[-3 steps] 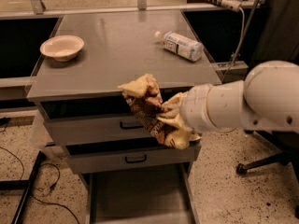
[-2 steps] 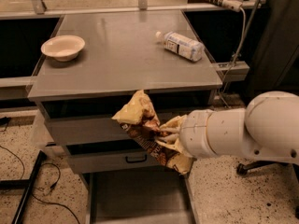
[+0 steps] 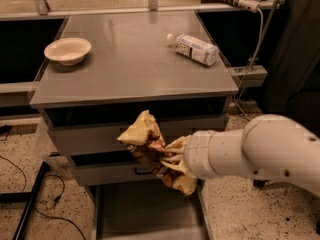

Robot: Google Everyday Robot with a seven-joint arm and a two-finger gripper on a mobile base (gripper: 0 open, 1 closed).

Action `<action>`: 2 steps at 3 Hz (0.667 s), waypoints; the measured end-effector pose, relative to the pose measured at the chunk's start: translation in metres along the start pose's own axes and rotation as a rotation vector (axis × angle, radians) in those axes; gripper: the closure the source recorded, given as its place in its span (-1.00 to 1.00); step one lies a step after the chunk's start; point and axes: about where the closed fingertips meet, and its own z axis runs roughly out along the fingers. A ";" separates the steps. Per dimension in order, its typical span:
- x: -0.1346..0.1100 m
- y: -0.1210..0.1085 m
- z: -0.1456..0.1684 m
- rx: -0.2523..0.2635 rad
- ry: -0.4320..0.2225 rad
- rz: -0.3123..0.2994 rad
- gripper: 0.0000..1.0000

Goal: Place brown chip bag into bottom drawer

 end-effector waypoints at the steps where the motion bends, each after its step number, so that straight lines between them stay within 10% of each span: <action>1: 0.042 0.041 0.067 -0.067 -0.016 0.007 1.00; 2: 0.064 0.070 0.113 -0.146 -0.095 -0.050 1.00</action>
Offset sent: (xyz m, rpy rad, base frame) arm -0.0194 0.0562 -0.2145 0.0880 0.0578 0.3681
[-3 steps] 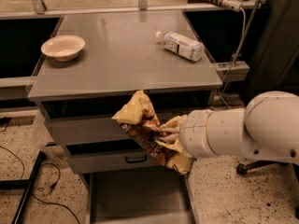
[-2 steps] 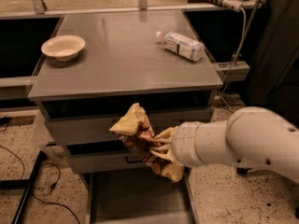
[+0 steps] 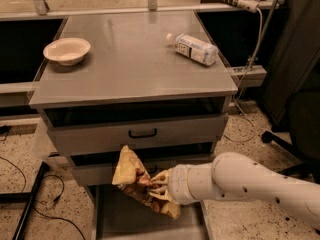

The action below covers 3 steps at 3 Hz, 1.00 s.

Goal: Place brown chip bag into bottom drawer

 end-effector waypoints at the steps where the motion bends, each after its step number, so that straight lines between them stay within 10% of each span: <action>1: 0.018 0.014 0.019 -0.062 -0.028 -0.022 1.00; 3: 0.029 0.008 0.031 -0.063 0.009 -0.012 1.00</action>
Offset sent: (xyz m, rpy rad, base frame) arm -0.0030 0.0017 -0.0227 0.0049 0.0172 0.0541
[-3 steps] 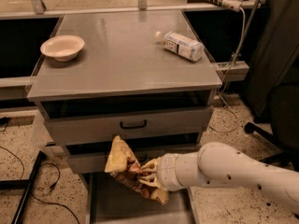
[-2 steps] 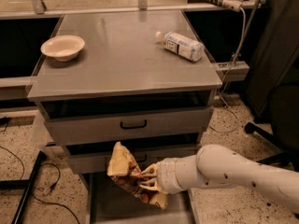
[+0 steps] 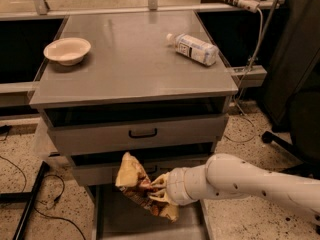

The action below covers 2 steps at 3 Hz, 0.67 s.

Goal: Place brown chip bag into bottom drawer

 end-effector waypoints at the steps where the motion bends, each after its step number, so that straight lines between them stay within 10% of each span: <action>1: 0.043 -0.018 0.011 0.054 0.029 -0.007 1.00; 2: 0.087 -0.030 0.017 0.096 0.000 -0.055 1.00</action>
Offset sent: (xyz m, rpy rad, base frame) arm 0.0809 -0.0949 -0.0988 0.0440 -0.2142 -0.0105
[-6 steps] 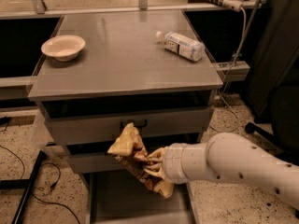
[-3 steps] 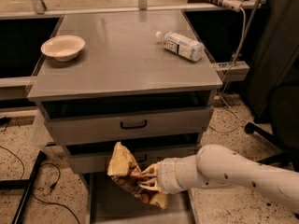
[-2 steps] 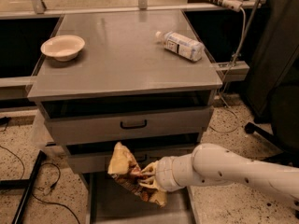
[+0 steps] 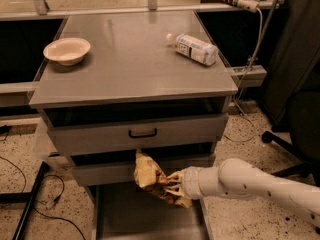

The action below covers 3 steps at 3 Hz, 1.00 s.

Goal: Place brown chip bag into bottom drawer

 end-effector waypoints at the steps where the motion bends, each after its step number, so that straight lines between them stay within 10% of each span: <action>1: 0.037 -0.006 -0.007 0.000 -0.048 -0.100 1.00; 3: 0.051 0.012 -0.012 -0.052 -0.036 -0.160 1.00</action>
Offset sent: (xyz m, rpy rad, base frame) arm -0.0074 -0.0845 -0.0220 -0.0772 -0.0989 0.1977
